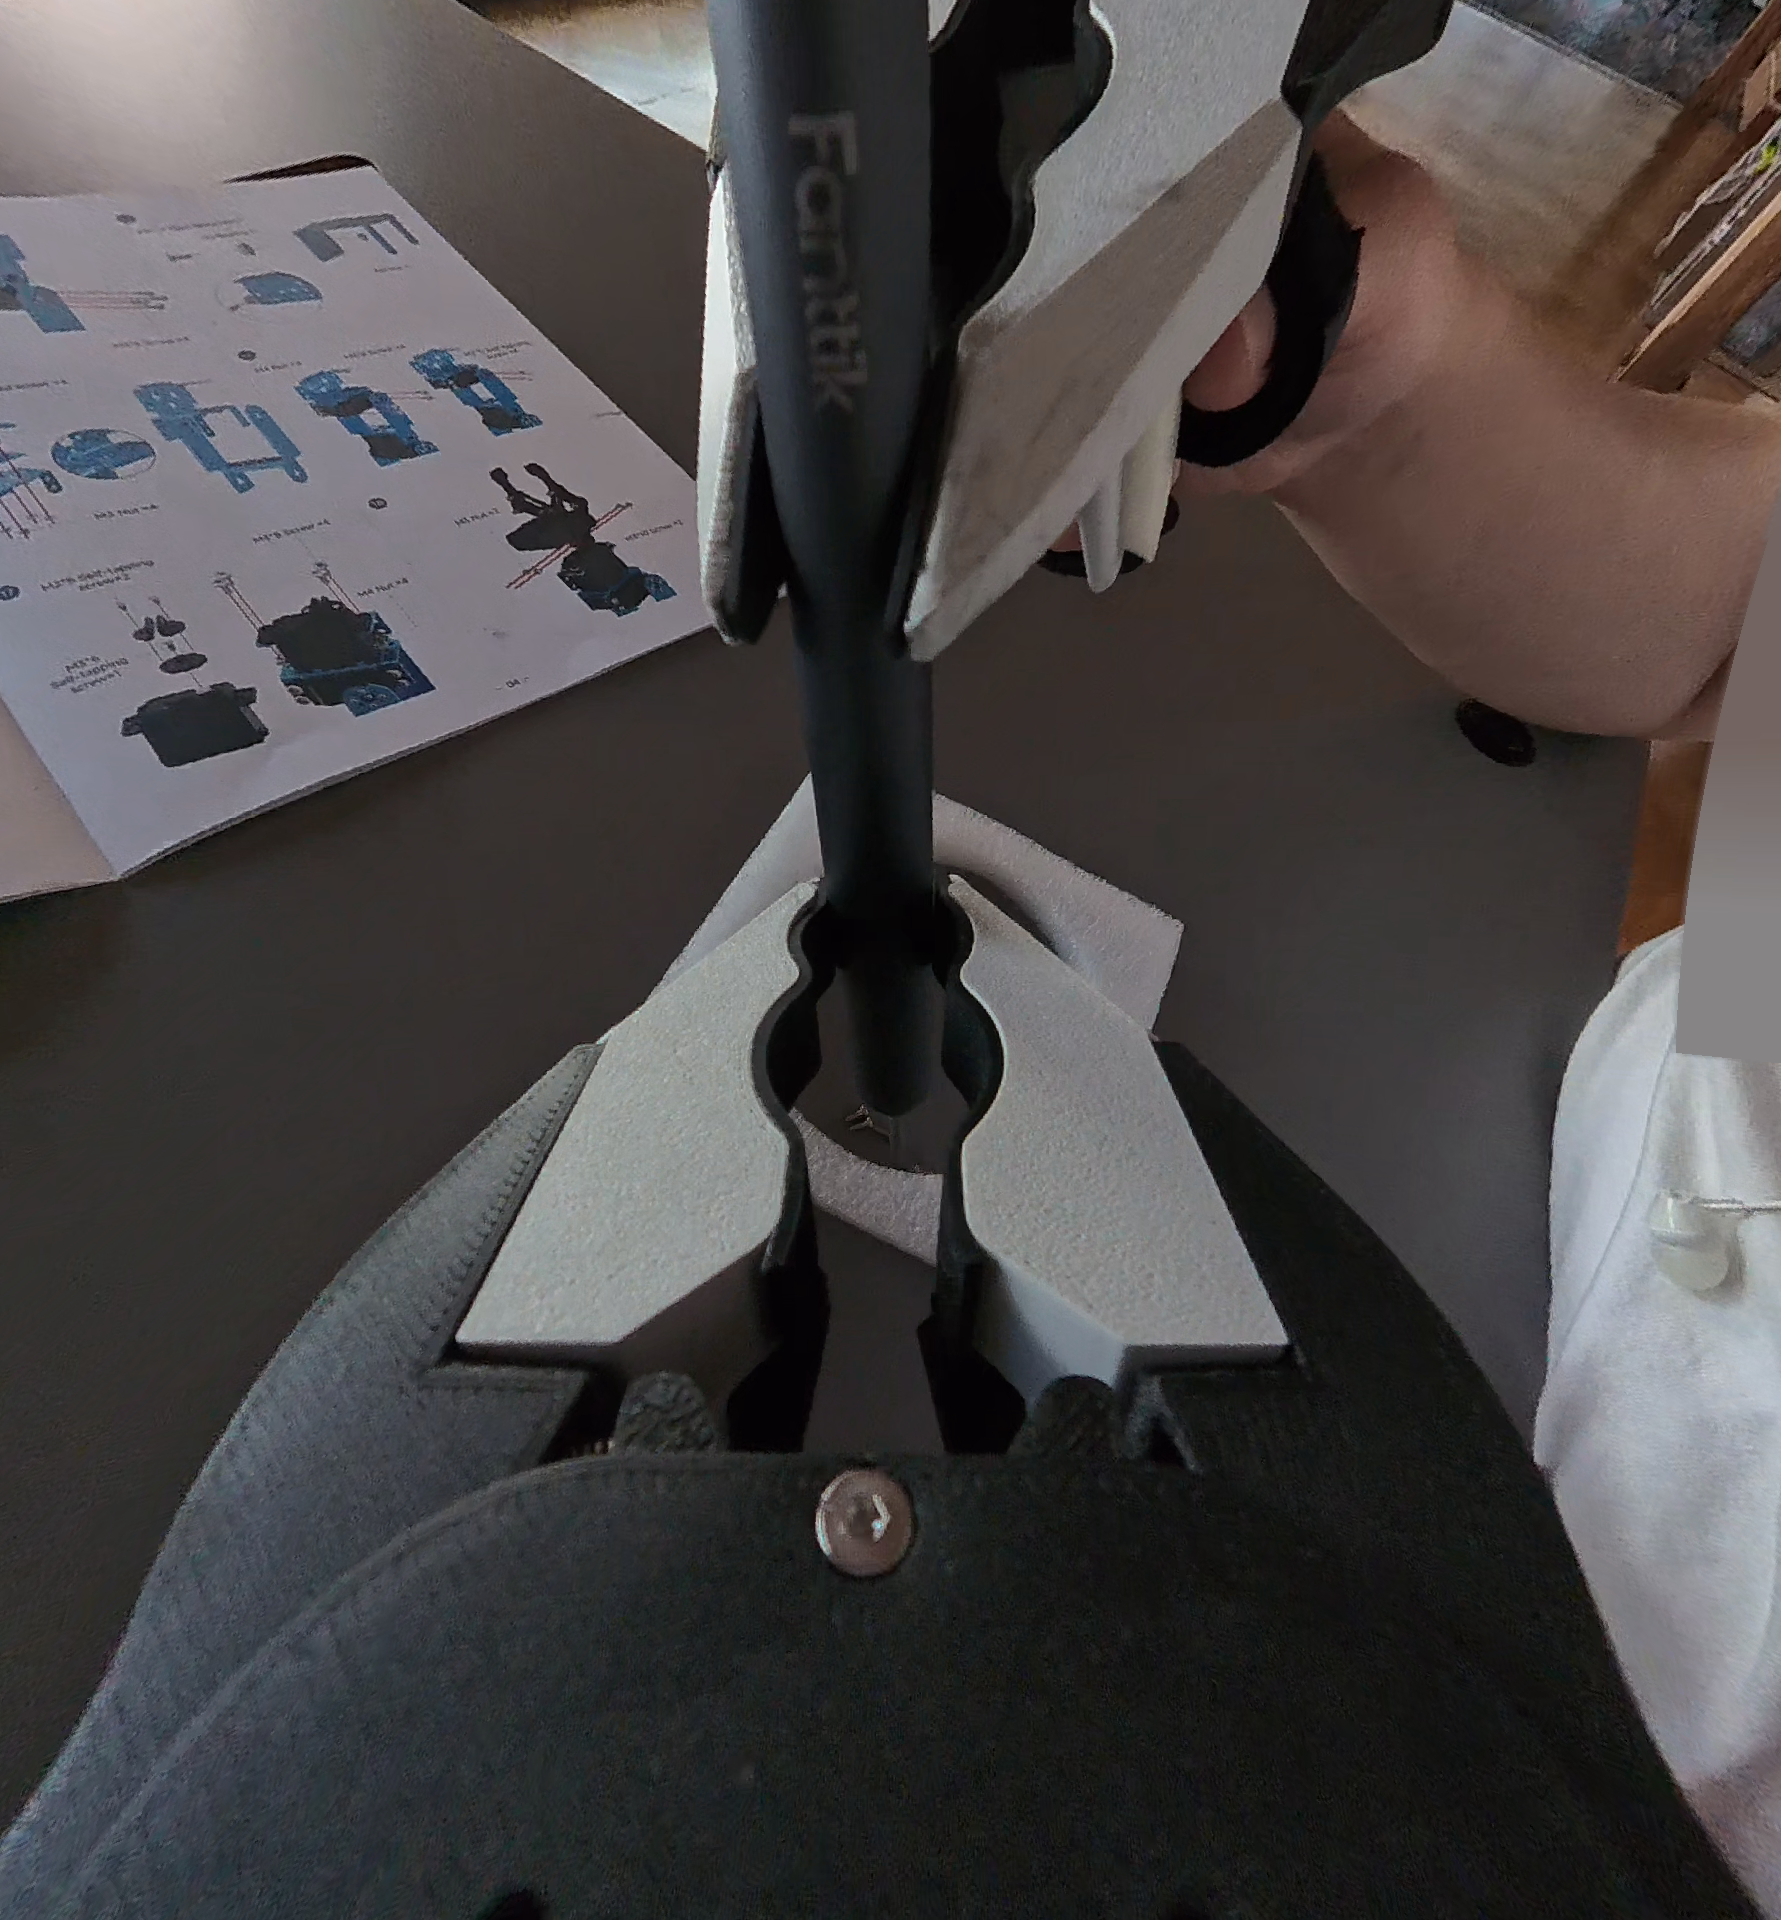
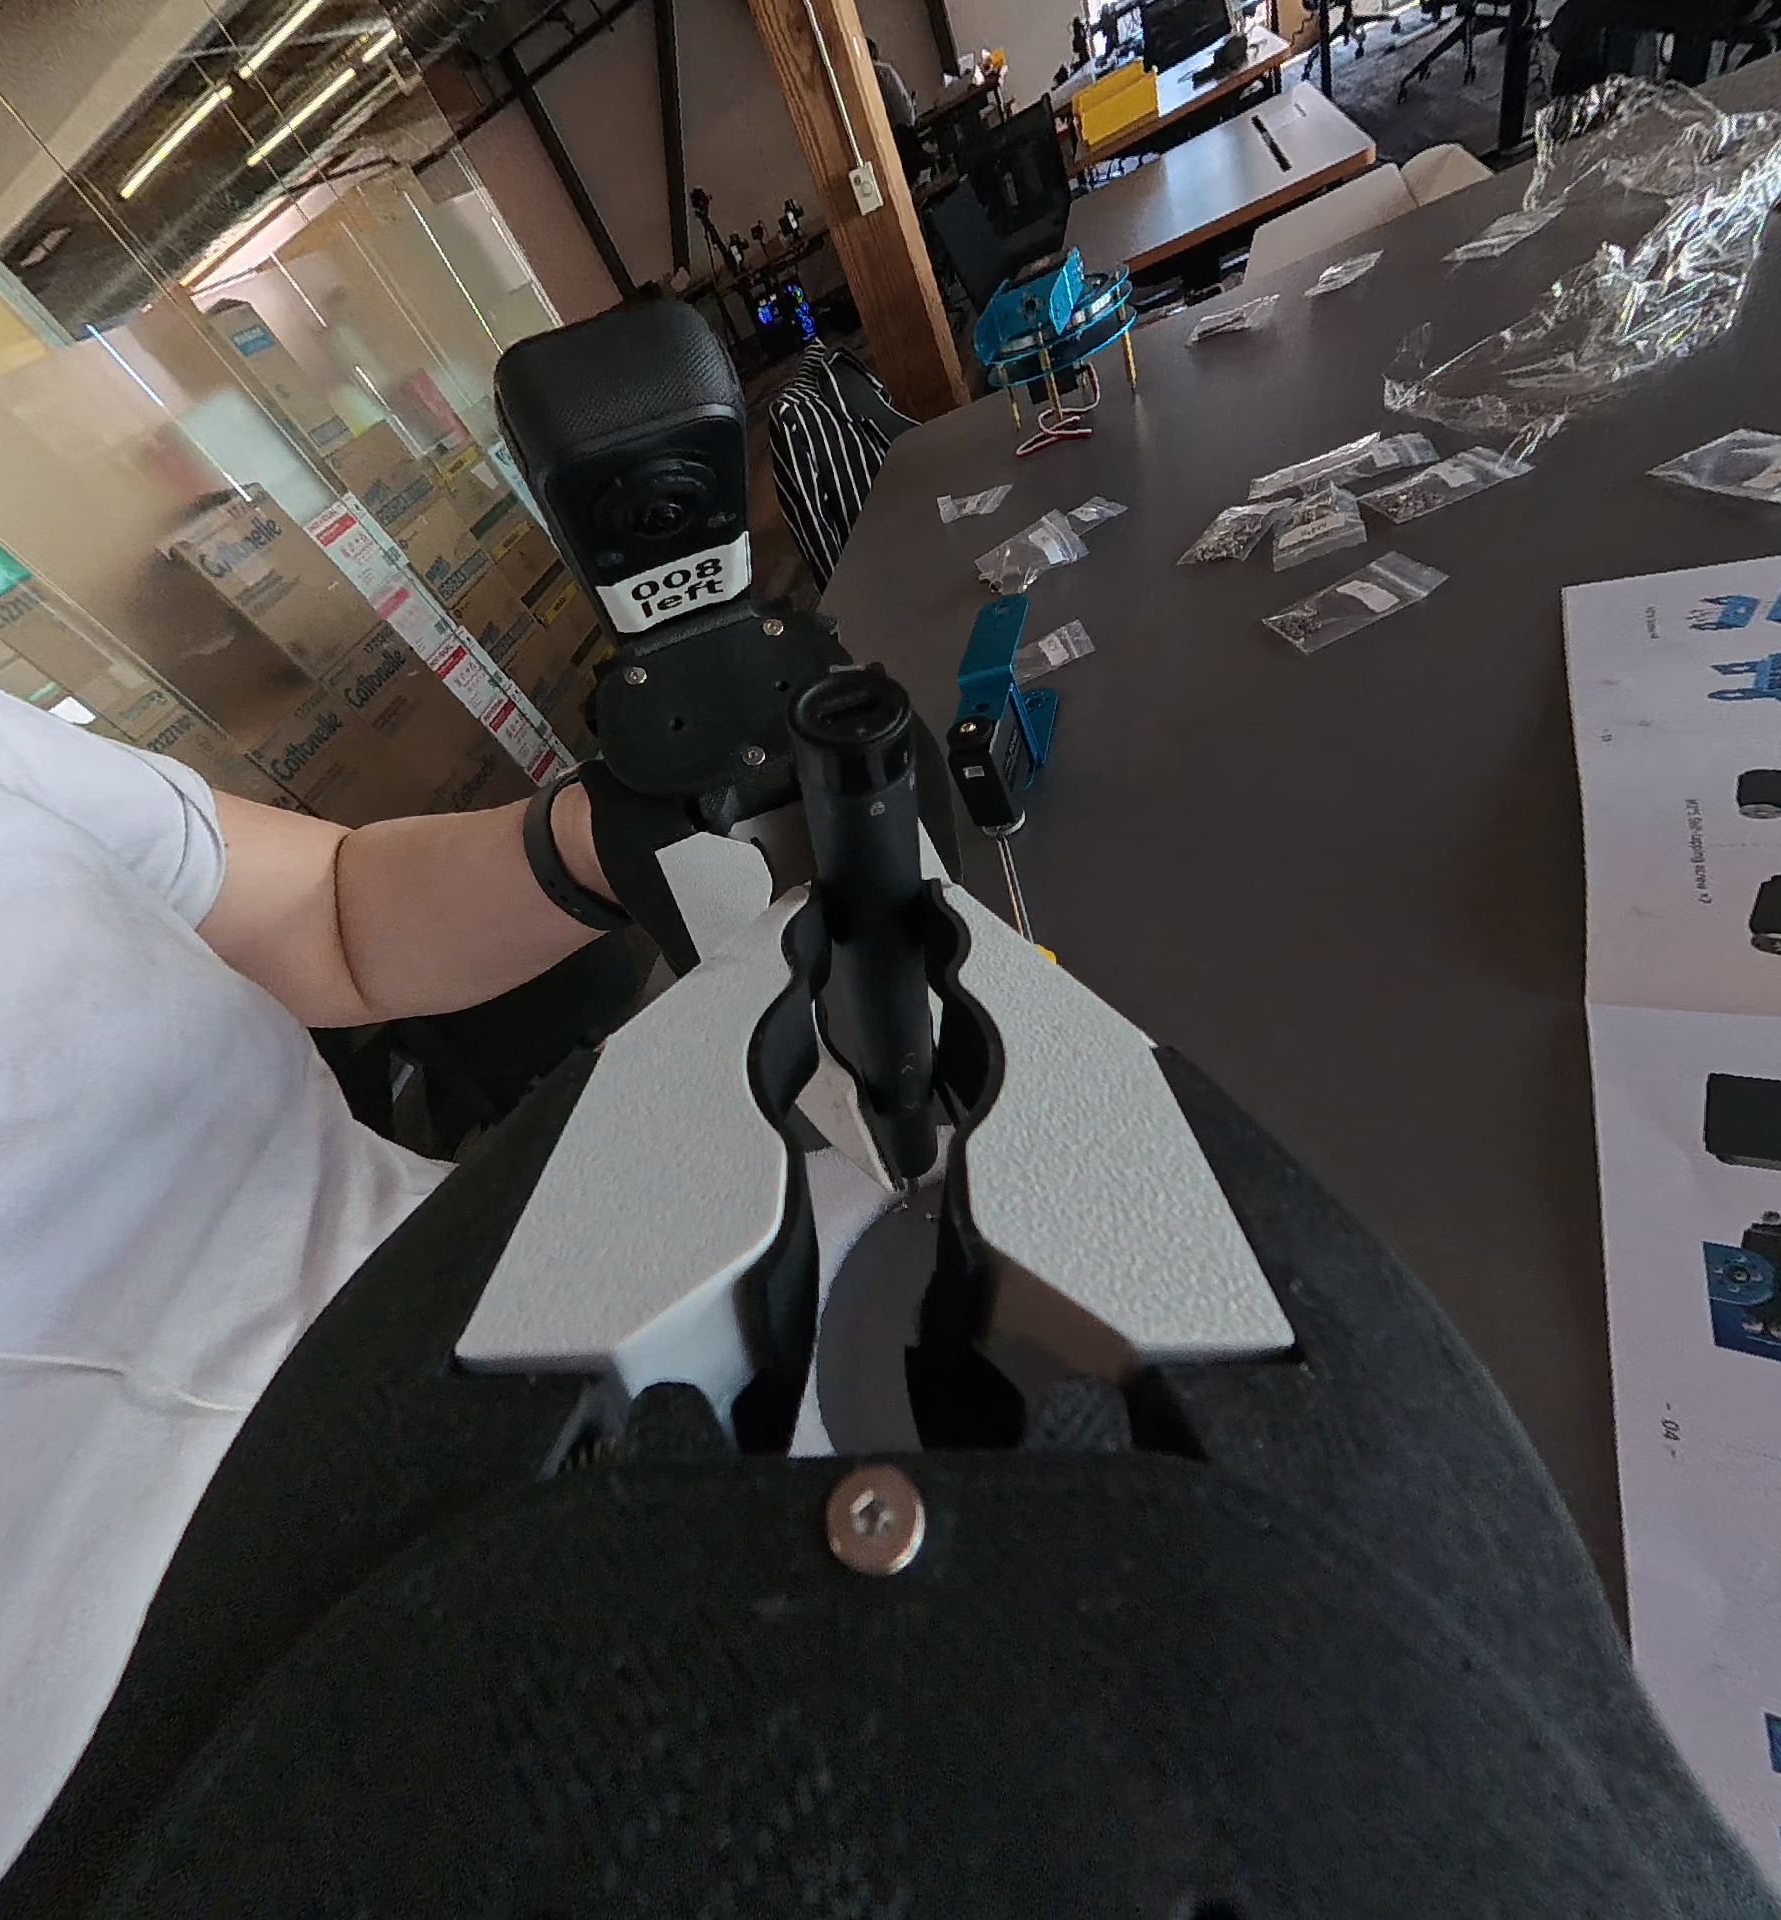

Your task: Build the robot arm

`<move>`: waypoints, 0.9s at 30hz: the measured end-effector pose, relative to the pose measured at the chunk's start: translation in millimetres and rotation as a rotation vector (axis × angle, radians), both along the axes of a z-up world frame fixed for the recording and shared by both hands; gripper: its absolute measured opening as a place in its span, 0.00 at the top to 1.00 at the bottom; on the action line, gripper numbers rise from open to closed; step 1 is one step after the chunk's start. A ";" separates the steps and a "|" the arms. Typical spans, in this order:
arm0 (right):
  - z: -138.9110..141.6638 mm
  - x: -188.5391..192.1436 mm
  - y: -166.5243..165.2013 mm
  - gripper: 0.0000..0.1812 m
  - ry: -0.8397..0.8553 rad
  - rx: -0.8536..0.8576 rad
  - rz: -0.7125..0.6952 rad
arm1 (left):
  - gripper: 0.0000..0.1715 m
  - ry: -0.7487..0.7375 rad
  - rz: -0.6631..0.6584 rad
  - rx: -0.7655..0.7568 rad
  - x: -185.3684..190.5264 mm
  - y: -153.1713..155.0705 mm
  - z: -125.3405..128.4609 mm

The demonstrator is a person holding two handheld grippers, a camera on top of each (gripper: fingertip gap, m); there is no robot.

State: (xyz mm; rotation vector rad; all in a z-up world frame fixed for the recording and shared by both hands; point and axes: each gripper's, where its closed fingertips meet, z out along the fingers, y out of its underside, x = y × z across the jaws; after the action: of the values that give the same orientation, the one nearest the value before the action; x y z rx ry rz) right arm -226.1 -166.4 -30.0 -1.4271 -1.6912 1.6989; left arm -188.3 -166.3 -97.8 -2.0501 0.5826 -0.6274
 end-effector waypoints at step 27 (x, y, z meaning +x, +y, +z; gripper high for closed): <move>89.0 -74.8 -51.7 0.91 0.149 0.110 0.047 | 0.90 0.012 0.084 0.195 -73.7 -35.6 86.5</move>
State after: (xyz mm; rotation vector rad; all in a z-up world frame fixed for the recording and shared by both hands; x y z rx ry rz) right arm -300.9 -218.1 58.9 -1.1906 -1.7205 1.6639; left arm -262.0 -201.9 -11.3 -1.8862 0.5398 -0.4890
